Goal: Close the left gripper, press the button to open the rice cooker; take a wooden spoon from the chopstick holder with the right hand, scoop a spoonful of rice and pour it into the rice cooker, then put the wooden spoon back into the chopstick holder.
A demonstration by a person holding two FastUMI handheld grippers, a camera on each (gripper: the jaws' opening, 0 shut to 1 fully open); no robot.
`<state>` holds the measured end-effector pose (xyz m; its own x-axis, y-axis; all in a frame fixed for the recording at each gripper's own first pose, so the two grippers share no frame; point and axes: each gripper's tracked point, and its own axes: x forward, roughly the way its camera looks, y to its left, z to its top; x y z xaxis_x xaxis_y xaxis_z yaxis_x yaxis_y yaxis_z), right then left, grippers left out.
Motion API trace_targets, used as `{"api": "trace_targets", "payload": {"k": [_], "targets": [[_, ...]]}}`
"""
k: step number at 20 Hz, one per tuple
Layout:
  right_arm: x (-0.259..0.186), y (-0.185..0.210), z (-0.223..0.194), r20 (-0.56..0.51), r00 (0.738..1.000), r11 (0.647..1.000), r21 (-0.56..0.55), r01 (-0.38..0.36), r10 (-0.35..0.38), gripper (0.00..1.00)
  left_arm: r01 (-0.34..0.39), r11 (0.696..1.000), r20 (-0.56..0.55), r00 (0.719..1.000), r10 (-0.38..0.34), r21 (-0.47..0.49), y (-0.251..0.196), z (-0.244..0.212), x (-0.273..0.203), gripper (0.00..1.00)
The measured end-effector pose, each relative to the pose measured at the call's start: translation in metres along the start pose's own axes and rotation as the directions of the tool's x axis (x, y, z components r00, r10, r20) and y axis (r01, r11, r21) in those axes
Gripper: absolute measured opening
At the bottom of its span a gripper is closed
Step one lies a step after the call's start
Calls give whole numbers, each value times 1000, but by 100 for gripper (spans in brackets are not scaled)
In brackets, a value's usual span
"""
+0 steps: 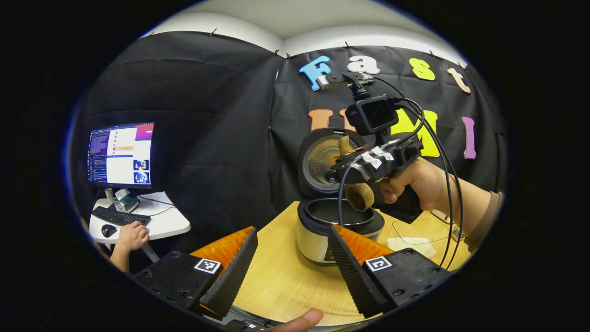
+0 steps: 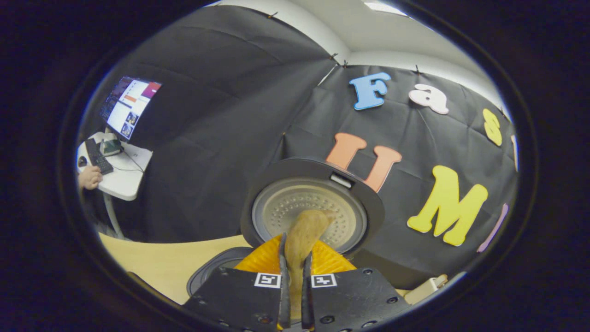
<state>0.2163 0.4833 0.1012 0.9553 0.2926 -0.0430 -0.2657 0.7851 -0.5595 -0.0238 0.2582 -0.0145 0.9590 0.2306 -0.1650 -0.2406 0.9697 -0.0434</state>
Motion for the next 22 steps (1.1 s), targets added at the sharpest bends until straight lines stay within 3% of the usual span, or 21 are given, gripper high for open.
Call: {"api": "trace_targets", "payload": {"k": [7, 13, 22], "targets": [[-11, -12, 2, 21, 999, 996, -69, 49, -48, 10, -7, 1000, 11, 1000, 7, -13, 2, 3, 0, 96], [-41, -80, 4, 58, 988, 986, -73, 149, -145, 10, 10, 998, 14, 1000, -9, -58, -6, 2, 5, 95], [-89, -210, -56, -29, 954, 954, -13, 298, -299, 10, 37, 998, 19, 999, -36, -44, -28, 5, 3, 96]]}}
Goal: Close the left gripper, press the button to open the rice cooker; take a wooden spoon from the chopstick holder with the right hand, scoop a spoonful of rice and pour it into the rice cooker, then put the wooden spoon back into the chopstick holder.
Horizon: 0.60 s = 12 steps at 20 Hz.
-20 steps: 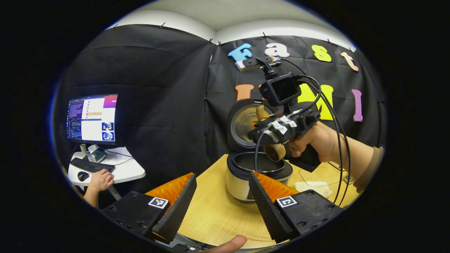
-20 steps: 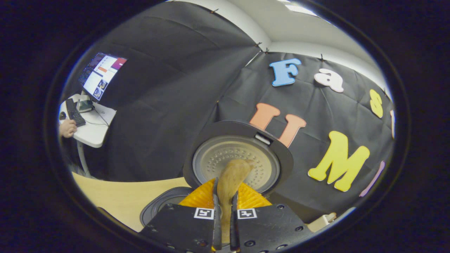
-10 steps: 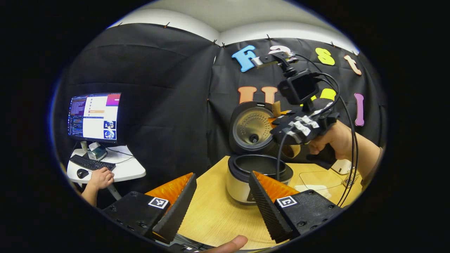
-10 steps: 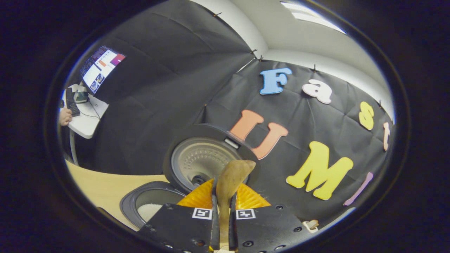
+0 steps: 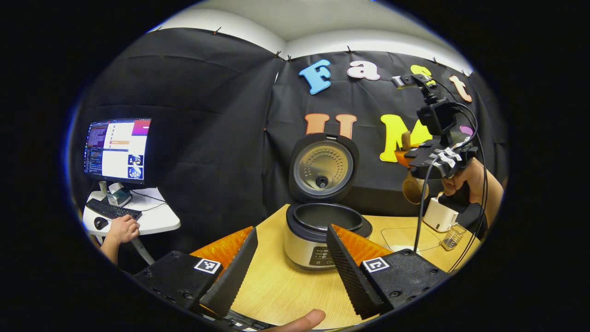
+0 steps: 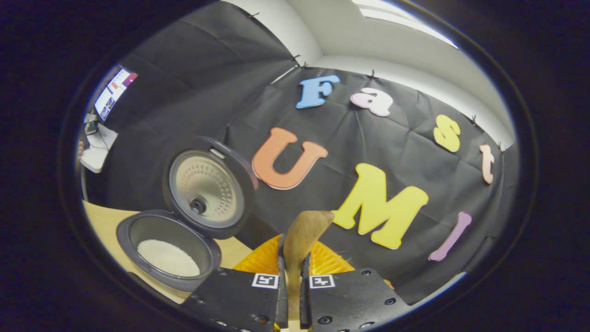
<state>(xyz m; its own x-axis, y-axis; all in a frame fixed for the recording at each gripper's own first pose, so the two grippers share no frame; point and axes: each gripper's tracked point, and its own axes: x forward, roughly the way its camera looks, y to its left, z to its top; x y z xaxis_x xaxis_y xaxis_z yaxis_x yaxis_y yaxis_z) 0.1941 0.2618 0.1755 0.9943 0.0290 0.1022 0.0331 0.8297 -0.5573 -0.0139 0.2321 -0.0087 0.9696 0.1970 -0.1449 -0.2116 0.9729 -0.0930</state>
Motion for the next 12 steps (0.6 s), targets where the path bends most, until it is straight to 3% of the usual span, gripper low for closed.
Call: {"api": "trace_targets", "payload": {"k": [2, 3, 11, 12], "targets": [[-5, -33, -17, -19, 999, 999, 10, 37, -37, 11, 11, 1000, -3, 1000, -11, 11, -7, -2, 1, 100], [-8, -48, -27, -32, 998, 998, 21, 51, -50, 11, 20, 1000, -6, 1000, -19, 18, -11, -3, 2, 96], [-37, -153, -110, -139, 976, 982, 61, 176, -167, 14, 72, 995, -10, 997, -71, 75, -42, -6, 1, 96], [-44, -157, -119, -153, 972, 979, 73, 192, -180, 11, 82, 994, -15, 997, -81, 78, -46, -7, 1, 96]]}}
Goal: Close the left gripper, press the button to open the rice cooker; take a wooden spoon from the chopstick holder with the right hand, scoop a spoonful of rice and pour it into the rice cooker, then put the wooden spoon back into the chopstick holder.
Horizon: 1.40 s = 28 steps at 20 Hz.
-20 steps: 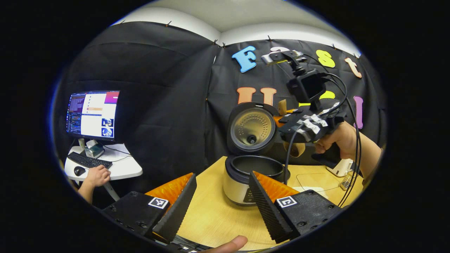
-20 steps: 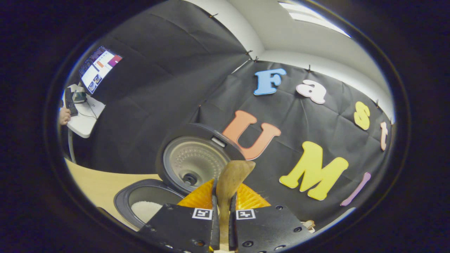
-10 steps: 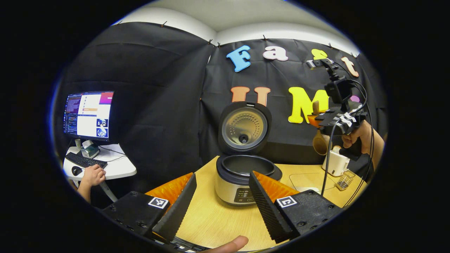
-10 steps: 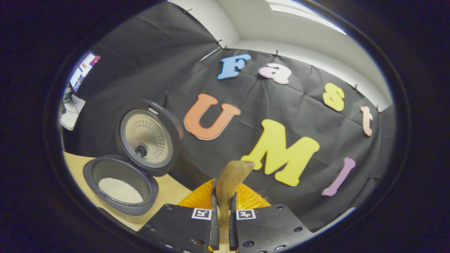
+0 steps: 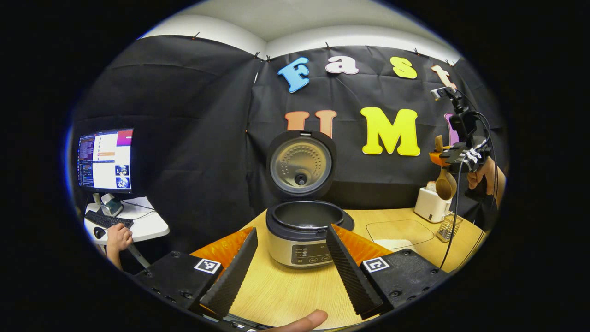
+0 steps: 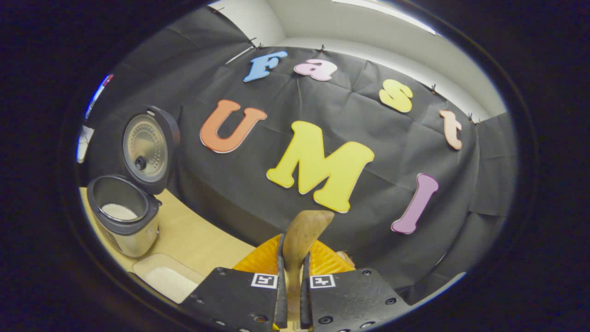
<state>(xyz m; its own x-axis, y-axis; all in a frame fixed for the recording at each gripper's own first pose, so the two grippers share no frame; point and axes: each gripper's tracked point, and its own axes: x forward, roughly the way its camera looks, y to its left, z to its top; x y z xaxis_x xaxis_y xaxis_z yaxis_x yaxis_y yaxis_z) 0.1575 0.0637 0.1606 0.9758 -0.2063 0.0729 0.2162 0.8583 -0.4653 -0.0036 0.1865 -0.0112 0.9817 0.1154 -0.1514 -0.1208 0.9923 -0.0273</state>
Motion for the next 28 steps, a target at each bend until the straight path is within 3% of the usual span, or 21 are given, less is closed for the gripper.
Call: {"api": "trace_targets", "payload": {"k": [4, 6, 11, 12, 15, 17, 18, 24, 26, 28], "targets": [[10, -30, -48, -57, 997, 998, 37, 50, -47, 11, 44, 999, 5, 999, -44, 6, -15, 1, 1, 96], [22, -50, -73, -98, 993, 995, 70, 76, -69, 14, 41, 999, 13, 999, -42, 12, -14, 2, 0, 95], [37, -82, -119, -163, 978, 984, 104, 145, -127, 8, 20, 1000, -6, 1000, -20, -6, -7, -3, 4, 96], [37, -83, -124, -166, 979, 983, 120, 141, -120, 13, 18, 1000, -11, 1000, -19, -7, -6, -5, 6, 96], [34, -85, -136, -182, 976, 977, 148, 151, -124, 13, 18, 1000, -17, 1000, -18, -12, -1, -7, 8, 96], [39, -92, -137, -170, 976, 978, 137, 160, -135, 24, 15, 1000, -13, 1000, -16, -23, 1, -7, 8, 96], [38, -91, -138, -176, 976, 978, 138, 156, -131, 23, 19, 999, -12, 1000, -19, -28, 1, -6, 8, 96], [35, -98, -150, -211, 967, 976, 135, 173, -142, 33, 26, 999, -23, 999, -27, -19, -4, -9, 10, 96], [34, -101, -148, -207, 967, 975, 132, 180, -151, 47, 24, 1000, -22, 999, -24, -11, -5, -9, 10, 96], [30, -113, -140, -178, 965, 970, 116, 213, -191, 38, 27, 1000, -25, 999, -27, -10, -7, -10, 10, 96]]}}
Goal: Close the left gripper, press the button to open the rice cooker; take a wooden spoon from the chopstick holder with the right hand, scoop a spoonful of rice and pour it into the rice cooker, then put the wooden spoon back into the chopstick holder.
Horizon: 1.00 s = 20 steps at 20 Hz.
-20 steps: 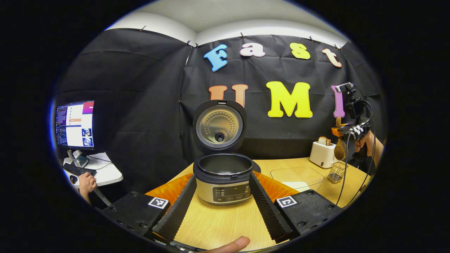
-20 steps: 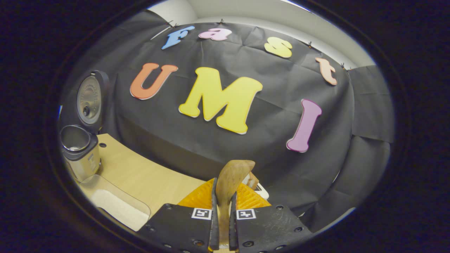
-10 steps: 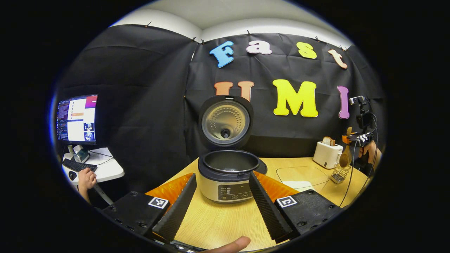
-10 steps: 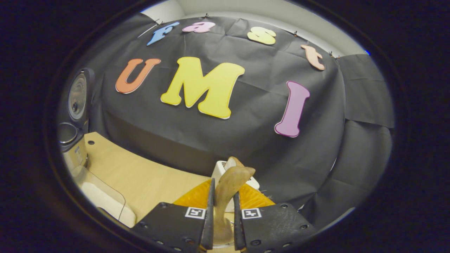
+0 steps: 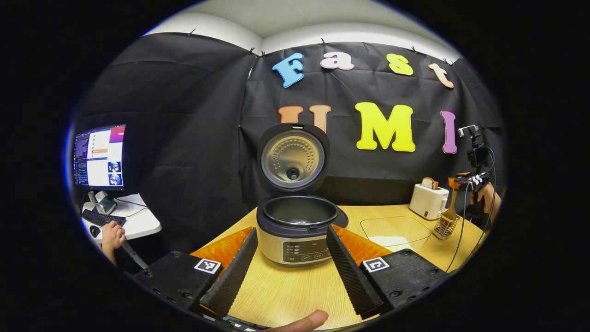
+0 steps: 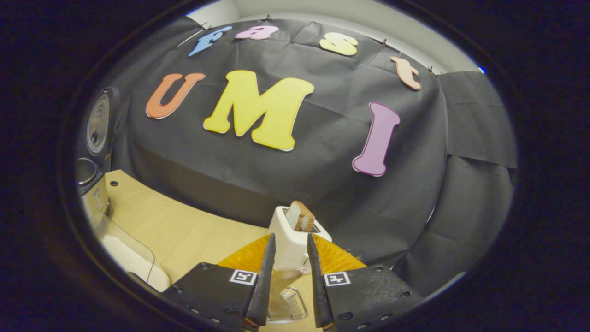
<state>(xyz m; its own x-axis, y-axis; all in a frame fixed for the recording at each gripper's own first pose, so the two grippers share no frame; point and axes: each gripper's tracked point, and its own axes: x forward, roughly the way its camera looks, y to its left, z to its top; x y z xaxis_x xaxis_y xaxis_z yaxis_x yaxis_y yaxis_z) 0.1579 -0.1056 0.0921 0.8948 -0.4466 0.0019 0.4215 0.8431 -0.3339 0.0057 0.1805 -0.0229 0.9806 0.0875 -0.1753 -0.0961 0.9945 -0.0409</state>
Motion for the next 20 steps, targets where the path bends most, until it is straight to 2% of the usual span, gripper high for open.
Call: {"api": "trace_targets", "payload": {"k": [2, 3, 4, 5, 7, 8, 9, 10, 11, 14, 18, 19, 20], "targets": [[-5, -2, 4, 11, 1000, 1000, -7, 2, -2, 39, 2, 1000, 0, 1000, -2, 0, -2, 0, 1, 96], [-8, -3, 8, 20, 1000, 1000, -6, 0, 0, 48, 0, 1000, 2, 1000, 0, 1, -1, 1, 1, 96], [-12, -4, 12, 29, 1000, 1000, -6, 1, -1, 43, 0, 1000, 2, 1000, 0, 0, -3, 0, 1, 96], [-13, -5, 13, 36, 999, 1000, -10, 3, -3, 53, 3, 1000, 1, 1000, -3, -2, -4, 0, 1, 96], [-16, -4, 15, 40, 999, 1000, -14, -3, 3, 55, 9, 1000, 5, 1000, -9, 0, -8, 2, 0, 96], [-19, -4, 16, 41, 999, 1000, -15, -8, 8, 60, 14, 1000, 9, 1000, -14, -3, -10, 3, 0, 96], [-22, -5, 16, 45, 999, 1000, -12, -10, 11, 53, 22, 1000, 15, 1000, -22, -13, -13, 4, 1, 96], [-25, -3, 16, 49, 999, 1000, -8, -21, 22, 65, 44, 999, 22, 999, -44, -22, -19, 5, 1, 96], [-28, -2, 15, 49, 998, 999, -10, -31, 31, 67, 63, 998, 31, 998, -62, -30, -23, 6, 2, 95], [-39, 0, 12, 62, 997, 998, -9, -55, 55, 68, 49, 996, 34, 998, -47, -72, -18, 7, 2, 96], [-62, 15, 13, 85, 983, 986, 21, -165, 162, 99, 27, 999, 37, 999, -25, -46, -11, 6, 3, 96], [-66, 13, 14, 90, 982, 985, 28, -170, 166, 98, 5, 999, 36, 999, -4, -47, -8, 6, 3, 100], [-73, 12, 14, 90, 981, 984, 38, -175, 171, 95, -13, 998, 44, 999, 15, -58, -5, 8, 4, 95]]}}
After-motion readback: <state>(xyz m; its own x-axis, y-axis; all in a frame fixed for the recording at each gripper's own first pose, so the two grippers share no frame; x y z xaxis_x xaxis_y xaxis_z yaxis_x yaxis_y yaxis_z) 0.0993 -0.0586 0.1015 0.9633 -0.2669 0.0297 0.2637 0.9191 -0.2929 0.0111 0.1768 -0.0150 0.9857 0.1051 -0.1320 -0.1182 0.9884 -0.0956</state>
